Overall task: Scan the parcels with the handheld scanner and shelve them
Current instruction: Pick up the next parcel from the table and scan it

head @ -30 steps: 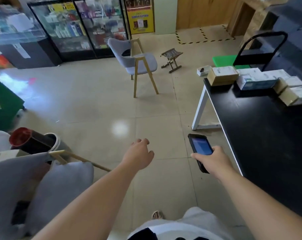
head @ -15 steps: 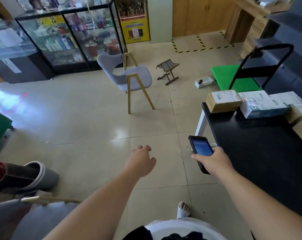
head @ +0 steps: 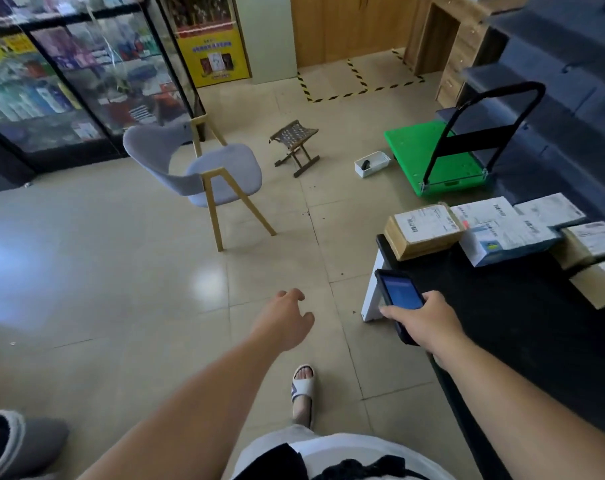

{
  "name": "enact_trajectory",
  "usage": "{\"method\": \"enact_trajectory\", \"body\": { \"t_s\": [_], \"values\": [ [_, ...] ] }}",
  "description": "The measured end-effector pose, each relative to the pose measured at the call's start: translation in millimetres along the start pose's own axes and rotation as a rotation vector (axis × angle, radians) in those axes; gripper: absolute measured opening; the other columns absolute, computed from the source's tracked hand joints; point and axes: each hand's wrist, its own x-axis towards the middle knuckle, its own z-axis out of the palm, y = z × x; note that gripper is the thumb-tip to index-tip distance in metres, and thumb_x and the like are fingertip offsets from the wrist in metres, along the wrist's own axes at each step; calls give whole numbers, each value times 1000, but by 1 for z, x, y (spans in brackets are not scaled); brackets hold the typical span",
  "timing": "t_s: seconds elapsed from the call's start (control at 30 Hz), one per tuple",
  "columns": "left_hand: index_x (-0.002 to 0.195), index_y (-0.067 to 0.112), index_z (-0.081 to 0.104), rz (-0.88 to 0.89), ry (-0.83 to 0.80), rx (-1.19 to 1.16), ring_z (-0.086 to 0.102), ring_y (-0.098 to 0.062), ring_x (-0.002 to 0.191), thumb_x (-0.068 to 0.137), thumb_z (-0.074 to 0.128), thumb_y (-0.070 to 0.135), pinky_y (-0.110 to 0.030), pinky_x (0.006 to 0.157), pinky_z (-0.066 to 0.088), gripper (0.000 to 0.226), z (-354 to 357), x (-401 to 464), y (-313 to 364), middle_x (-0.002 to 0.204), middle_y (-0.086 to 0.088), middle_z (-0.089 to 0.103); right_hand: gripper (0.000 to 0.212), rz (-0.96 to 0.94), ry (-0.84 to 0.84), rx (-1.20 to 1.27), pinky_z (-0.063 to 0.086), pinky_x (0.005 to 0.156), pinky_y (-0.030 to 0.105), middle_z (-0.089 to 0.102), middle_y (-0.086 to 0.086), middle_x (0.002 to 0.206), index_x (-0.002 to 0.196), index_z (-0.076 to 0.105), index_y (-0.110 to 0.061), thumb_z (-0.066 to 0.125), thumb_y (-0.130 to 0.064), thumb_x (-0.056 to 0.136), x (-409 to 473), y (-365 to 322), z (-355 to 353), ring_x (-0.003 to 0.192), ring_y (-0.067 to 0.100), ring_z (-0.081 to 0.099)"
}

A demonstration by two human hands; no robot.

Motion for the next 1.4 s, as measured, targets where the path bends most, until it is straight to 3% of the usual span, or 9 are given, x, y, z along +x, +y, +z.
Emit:
{"method": "enact_trajectory", "body": {
  "t_s": [0.3, 0.57, 0.63, 0.77, 0.87, 1.1, 1.27, 1.4],
  "values": [
    [153, 20, 44, 157, -127, 42, 60, -29, 123, 103, 55, 43, -44, 100, 56, 56, -57, 138, 33, 153, -3, 43, 91, 164, 169, 102, 59, 84, 45, 56, -2, 105, 139, 41, -16, 87, -54, 71, 53, -50, -4, 91, 19, 61],
    [153, 20, 44, 282, -237, 142, 58, -26, 124, 100, 57, 41, -40, 102, 52, 58, -54, 202, 99, 150, -6, 45, 93, 307, 277, 266, 52, 73, 38, 55, -3, 100, 148, 39, -9, 88, -44, 77, 63, -25, -11, 90, 18, 59],
    [152, 21, 45, 302, -246, 161, 57, -27, 126, 99, 58, 43, -41, 104, 52, 59, -48, 211, 119, 150, -5, 47, 88, 343, 287, 259, 49, 65, 36, 57, -1, 100, 143, 42, -10, 87, -46, 77, 67, -19, -18, 86, 17, 60],
    [151, 23, 46, 321, -261, 192, 60, -26, 121, 97, 59, 45, -41, 100, 53, 60, -37, 224, 159, 148, -4, 51, 71, 392, 313, 280, 57, 79, 43, 61, 3, 102, 120, 48, -15, 86, -51, 72, 78, -9, -32, 90, 22, 64],
    [151, 22, 45, 338, -269, 195, 60, -25, 118, 98, 61, 45, -36, 93, 53, 60, -29, 234, 185, 147, -5, 51, 70, 411, 296, 330, 58, 79, 43, 62, 1, 102, 120, 47, -16, 86, -51, 73, 87, -4, -43, 90, 21, 65],
    [154, 17, 38, 338, -283, 237, 57, -29, 124, 96, 65, 43, -36, 92, 49, 69, -6, 257, 216, 143, -8, 52, 71, 514, 302, 428, 58, 86, 47, 61, 2, 107, 119, 43, -19, 87, -51, 73, 106, 7, -57, 94, 22, 65],
    [156, 16, 33, 335, -275, 246, 47, -36, 135, 93, 69, 45, -43, 108, 42, 78, 12, 282, 228, 147, -12, 45, 68, 626, 327, 493, 55, 82, 42, 61, 1, 103, 115, 40, -20, 87, -48, 74, 118, 5, -53, 90, 19, 62],
    [163, 13, 24, 341, -267, 170, 34, -35, 147, 91, 75, 46, -47, 116, 35, 94, 19, 311, 238, 159, -12, 33, 73, 702, 371, 557, 52, 73, 38, 64, 2, 98, 125, 47, -13, 87, -46, 75, 129, 1, -49, 87, 18, 63]
  ]
}}
